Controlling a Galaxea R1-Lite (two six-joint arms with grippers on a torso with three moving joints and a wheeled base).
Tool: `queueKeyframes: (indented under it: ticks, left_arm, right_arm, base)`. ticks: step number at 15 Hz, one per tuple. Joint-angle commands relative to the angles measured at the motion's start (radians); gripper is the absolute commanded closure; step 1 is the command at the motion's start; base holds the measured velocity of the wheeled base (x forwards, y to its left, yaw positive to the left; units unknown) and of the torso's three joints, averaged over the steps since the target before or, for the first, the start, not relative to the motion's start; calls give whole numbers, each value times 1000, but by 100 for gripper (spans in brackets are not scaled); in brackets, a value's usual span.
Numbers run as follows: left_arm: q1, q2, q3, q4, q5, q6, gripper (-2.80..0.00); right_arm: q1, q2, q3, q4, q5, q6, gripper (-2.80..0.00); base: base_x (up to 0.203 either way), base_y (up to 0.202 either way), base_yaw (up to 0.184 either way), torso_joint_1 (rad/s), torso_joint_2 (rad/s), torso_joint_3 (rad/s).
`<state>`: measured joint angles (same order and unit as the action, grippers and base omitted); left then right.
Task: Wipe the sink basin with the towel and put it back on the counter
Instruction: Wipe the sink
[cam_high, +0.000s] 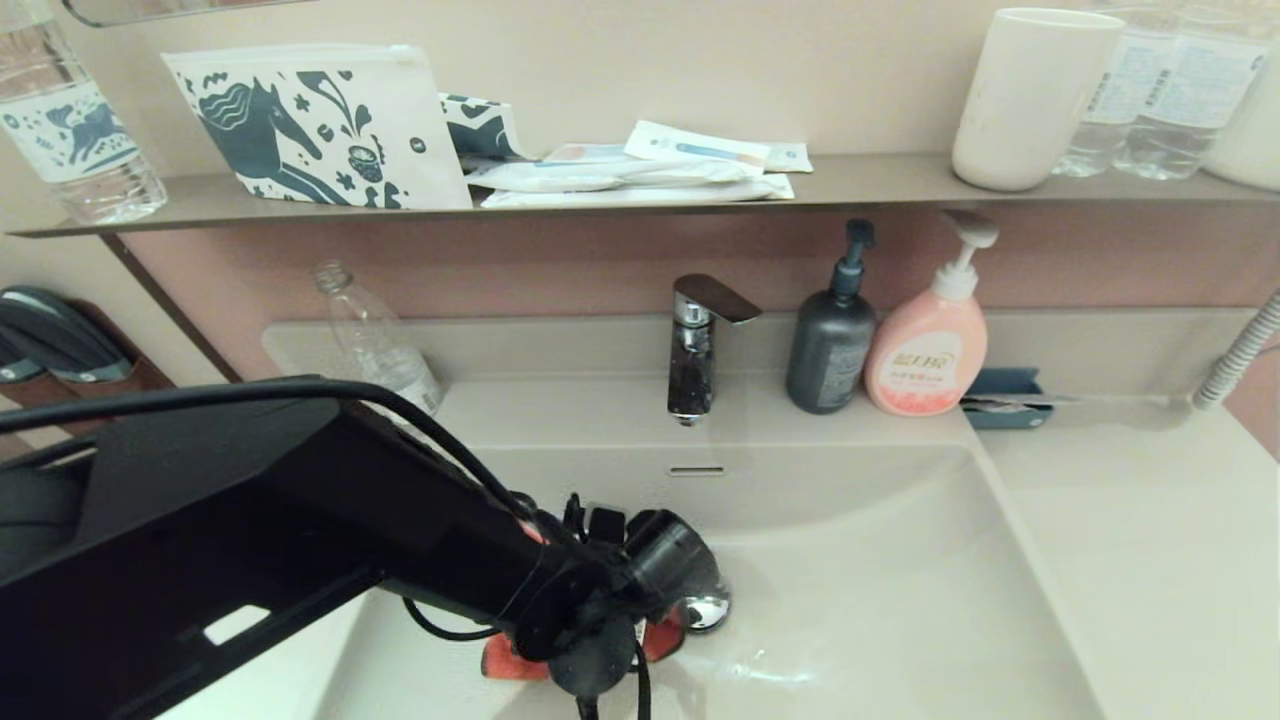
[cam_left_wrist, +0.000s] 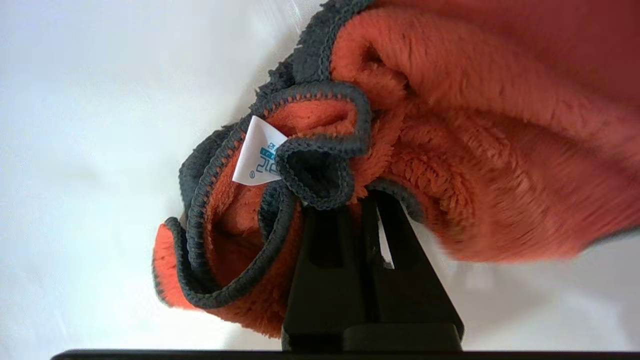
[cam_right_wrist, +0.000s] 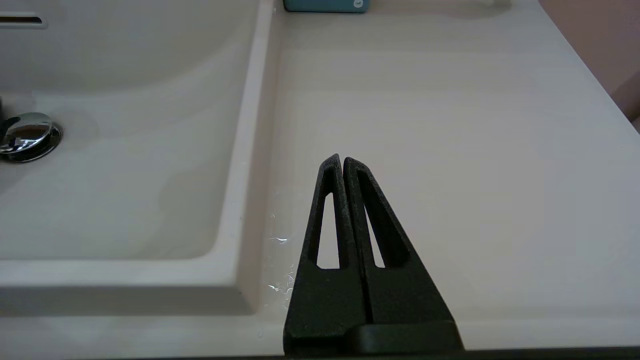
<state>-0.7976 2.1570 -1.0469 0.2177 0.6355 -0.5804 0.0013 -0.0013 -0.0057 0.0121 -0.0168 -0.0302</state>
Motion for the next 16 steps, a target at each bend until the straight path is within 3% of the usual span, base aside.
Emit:
queueKeyframes:
  ticks: [1, 4, 8, 11, 16]
  left_arm:
    - [30, 3, 13, -115, 8, 49, 0]
    - [34, 15, 33, -258, 9, 132, 0]
    - [31, 60, 101, -566, 1, 325, 0]
    - [8, 72, 37, -598, -11, 324, 0]
    - [-54, 73, -92, -558, 20, 239, 0]
  right_arm:
    - [0, 1, 0, 0, 0, 0, 0]
    - [0, 1, 0, 0, 0, 0, 0]
    - [0, 1, 0, 0, 0, 0, 0]
    - [0, 1, 0, 0, 0, 0, 0]
    - [0, 1, 0, 0, 0, 0, 0]
  base:
    - [0, 0, 0, 0, 0, 0]
    - [0, 0, 0, 0, 0, 0]
    - [0, 0, 0, 0, 0, 0]
    - [0, 0, 0, 0, 0, 0]
    - [0, 0, 0, 0, 0, 0]
